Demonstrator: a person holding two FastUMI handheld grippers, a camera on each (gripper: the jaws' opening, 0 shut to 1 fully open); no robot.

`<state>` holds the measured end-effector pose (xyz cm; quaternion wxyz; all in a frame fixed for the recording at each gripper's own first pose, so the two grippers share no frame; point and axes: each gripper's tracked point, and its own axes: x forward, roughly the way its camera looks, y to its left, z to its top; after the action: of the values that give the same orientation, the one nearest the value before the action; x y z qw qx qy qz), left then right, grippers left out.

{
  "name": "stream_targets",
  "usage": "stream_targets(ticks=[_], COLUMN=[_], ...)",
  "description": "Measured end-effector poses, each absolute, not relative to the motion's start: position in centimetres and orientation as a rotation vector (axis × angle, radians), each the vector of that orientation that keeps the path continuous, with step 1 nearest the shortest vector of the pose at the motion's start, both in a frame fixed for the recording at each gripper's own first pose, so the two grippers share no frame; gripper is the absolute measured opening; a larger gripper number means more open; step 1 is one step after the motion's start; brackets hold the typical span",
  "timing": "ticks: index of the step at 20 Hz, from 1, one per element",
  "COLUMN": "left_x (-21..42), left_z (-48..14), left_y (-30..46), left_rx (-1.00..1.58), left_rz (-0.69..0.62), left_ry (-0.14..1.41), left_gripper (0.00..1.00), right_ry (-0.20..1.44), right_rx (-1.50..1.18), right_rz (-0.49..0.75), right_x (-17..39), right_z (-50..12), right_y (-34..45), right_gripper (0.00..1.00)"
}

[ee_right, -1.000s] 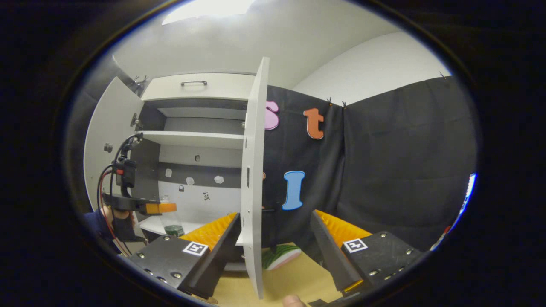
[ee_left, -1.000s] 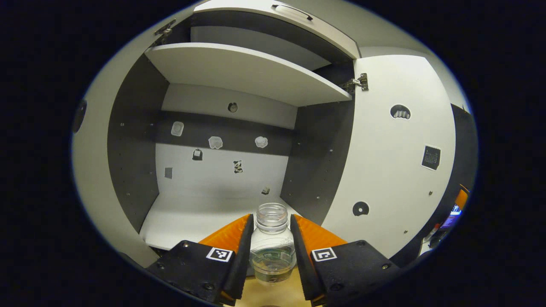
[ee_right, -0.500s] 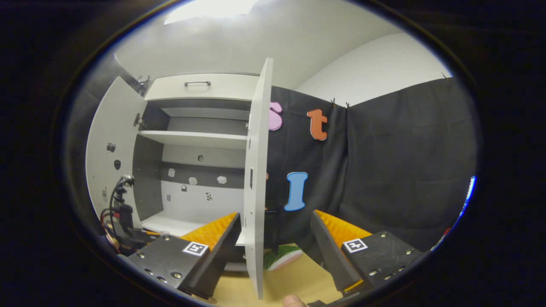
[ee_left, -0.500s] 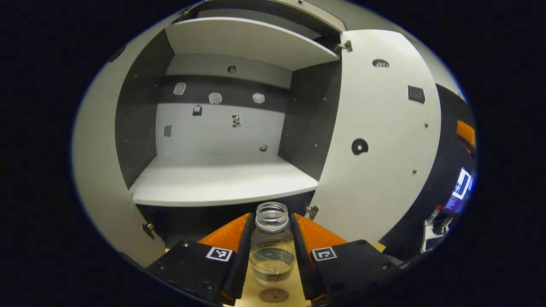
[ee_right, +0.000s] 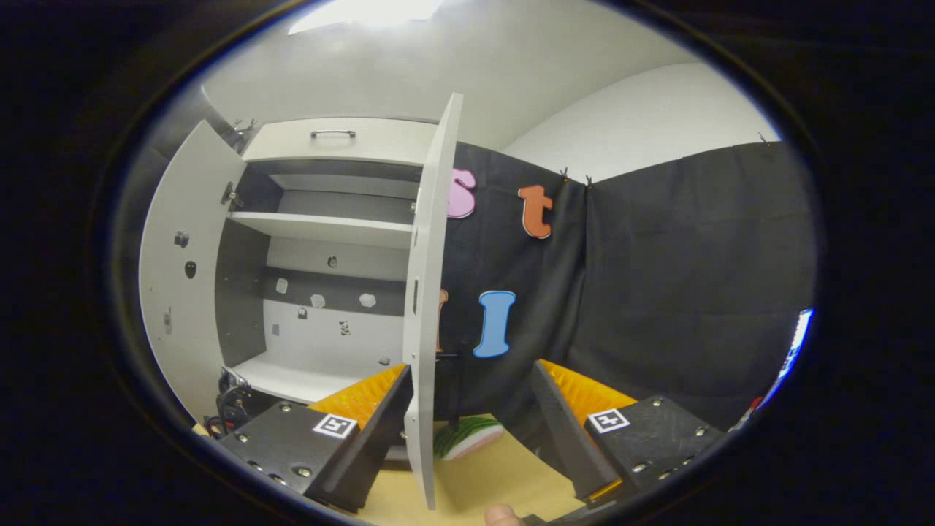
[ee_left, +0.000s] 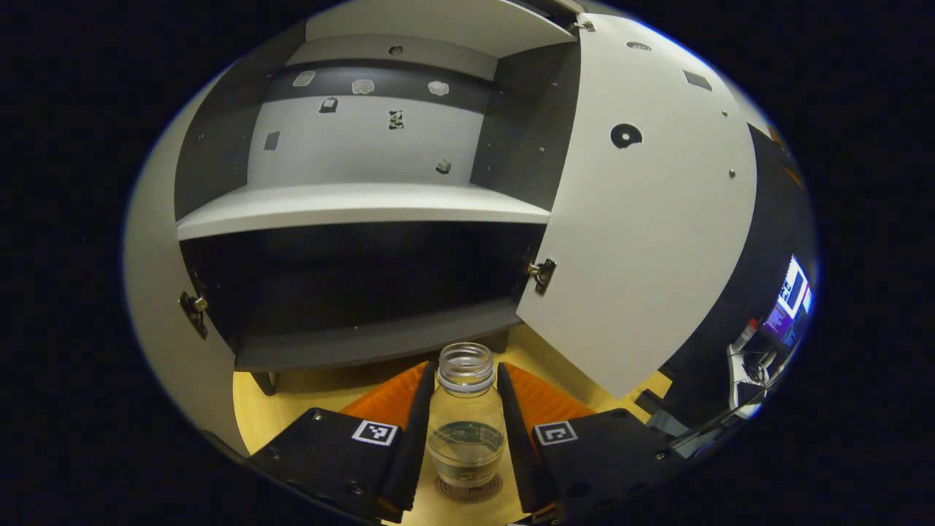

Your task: Grasp the bottle in the cabinet with the left hand and place it on the coaster, then close the right door with the right hand and the left door with the left hand.

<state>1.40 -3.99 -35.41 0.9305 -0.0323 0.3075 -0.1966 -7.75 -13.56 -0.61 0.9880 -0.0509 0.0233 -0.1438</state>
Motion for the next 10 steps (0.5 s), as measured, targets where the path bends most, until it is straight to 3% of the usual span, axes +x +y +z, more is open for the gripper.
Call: stream_targets(ticks=[10], left_x=[-0.3], left_z=[-39.5], left_y=[-4.7], left_rx=[-0.059], left_rz=[-0.403], left_ry=[0.654], left_gripper=[0.54], right_ry=[0.065], right_rx=[-0.124], right_rz=[-0.318], right_x=[-8.5], right_z=[-0.9], right_y=[-14.5], right_gripper=[0.99])
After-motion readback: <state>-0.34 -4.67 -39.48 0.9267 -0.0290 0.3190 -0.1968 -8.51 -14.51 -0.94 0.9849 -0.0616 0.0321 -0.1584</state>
